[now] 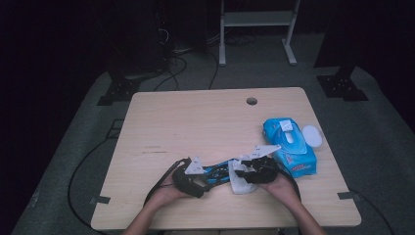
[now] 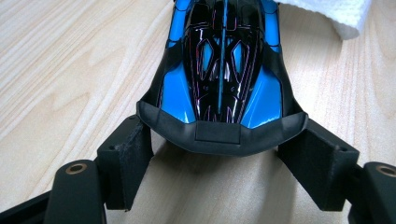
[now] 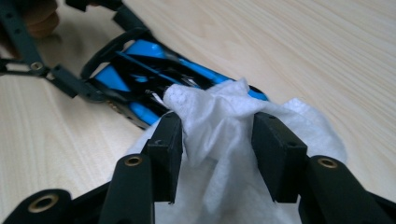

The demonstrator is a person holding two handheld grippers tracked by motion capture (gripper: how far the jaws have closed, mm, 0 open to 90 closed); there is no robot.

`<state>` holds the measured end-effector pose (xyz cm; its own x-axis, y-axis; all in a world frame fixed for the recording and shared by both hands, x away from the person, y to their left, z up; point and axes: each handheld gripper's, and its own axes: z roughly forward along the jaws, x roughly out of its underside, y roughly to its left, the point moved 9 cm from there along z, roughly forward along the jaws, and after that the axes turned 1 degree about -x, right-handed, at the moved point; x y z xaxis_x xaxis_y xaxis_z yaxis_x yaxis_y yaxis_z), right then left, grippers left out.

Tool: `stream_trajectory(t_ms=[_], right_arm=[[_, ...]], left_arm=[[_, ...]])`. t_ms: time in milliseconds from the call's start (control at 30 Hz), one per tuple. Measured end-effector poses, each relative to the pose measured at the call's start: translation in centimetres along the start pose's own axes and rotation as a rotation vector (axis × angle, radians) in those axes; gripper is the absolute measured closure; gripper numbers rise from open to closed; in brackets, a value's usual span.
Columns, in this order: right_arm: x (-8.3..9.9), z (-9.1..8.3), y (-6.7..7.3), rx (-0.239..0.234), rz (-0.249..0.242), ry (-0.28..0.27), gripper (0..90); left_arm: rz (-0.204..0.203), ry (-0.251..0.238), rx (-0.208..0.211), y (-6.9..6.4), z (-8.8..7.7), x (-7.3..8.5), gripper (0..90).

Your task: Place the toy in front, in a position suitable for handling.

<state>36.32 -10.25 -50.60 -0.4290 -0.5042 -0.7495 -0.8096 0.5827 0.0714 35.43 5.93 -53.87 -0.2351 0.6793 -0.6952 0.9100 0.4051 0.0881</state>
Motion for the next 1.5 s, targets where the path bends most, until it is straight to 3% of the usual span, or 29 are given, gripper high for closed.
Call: stream_trajectory(t_ms=[33,167,367,433,467,533,600,633,733,800,833,900,1000,1033,1100,1200,1233,1267,1300,1400,1467,1500], right_arm=[[-0.1,0.3,0.7,-0.004,-0.04,0.009,52.8],[0.5,1.2,1.0,0.017,-0.088,0.047,57.1],[0.7,1.0,0.5,0.016,-0.067,0.023,68.3],[0.7,0.6,0.3,0.019,-0.066,0.019,77.2],[1.0,0.1,-0.2,0.013,-0.026,0.019,81.0],[1.2,0.1,-0.6,0.018,-0.013,0.021,81.2],[1.7,0.1,-1.3,0.056,-0.004,0.043,81.9],[1.7,0.1,-1.3,0.051,0.016,0.035,82.3],[1.3,0.1,-0.9,0.046,0.005,0.024,82.7],[0.7,0.2,-0.2,-0.001,0.019,0.002,82.6],[0.4,0.7,0.1,0.003,-0.01,0.015,82.6],[0.4,0.8,0.0,0.001,-0.007,0.017,82.6],[0.6,0.8,-0.8,-0.001,0.037,0.011,82.8],[1.1,0.6,-1.9,0.032,0.063,0.019,83.0],[1.4,0.5,-2.3,0.025,0.107,0.021,83.0],[1.1,0.6,-2.0,0.017,0.1,0.011,82.8],[0.5,0.9,-1.0,-0.026,0.081,-0.004,82.8],[0.5,0.9,-1.0,-0.026,0.081,-0.004,82.8],[0.0,1.5,-0.2,-0.026,0.049,0.005,82.8],[-0.1,1.6,-0.3,-0.022,0.043,0.006,82.9],[0.2,1.5,-1.7,-0.002,0.067,0.01,83.4],[0.2,1.5,-1.7,-0.002,0.067,0.01,83.4]], left_arm=[[0.0,0.0,0.0,0.0,0.0,0.0,26.1],[0.003,0.002,0.0,0.0,0.0,0.0,26.1],[0.005,0.003,-0.003,0.0,0.0,0.0,26.1],[0.004,0.003,-0.002,0.0,0.0,0.0,26.1],[0.004,0.003,-0.002,0.0,0.0,0.0,26.2],[0.003,0.002,-0.001,0.0,0.0,0.0,26.1],[0.002,0.003,0.0,0.0,0.0,0.0,26.1],[0.002,0.003,0.002,0.0,0.0,0.0,26.1],[0.0,0.002,0.004,0.0,0.0,0.0,26.1],[-0.001,0.0,0.003,0.0,0.1,-0.1,26.1],[-0.001,0.001,0.003,0.0,0.0,0.0,26.1],[0.0,0.002,0.001,0.0,0.0,0.0,26.1],[0.001,0.003,0.0,0.0,0.0,-0.1,26.1],[0.0,0.002,0.0,0.0,0.0,-0.1,26.1],[0.0,0.001,0.001,0.0,0.0,-0.1,26.1],[-0.001,0.0,0.003,0.0,0.1,-0.1,26.1],[-0.001,-0.001,0.003,0.0,0.1,-0.1,26.1],[0.0,0.001,0.002,0.0,0.1,-0.1,26.1],[-0.001,0.002,0.001,0.0,0.0,-0.1,26.1],[-0.001,0.002,0.002,0.0,0.1,-0.1,26.1],[0.002,0.002,0.002,0.0,0.1,-0.1,26.1],[0.002,0.002,0.002,0.0,0.1,-0.1,26.2]])
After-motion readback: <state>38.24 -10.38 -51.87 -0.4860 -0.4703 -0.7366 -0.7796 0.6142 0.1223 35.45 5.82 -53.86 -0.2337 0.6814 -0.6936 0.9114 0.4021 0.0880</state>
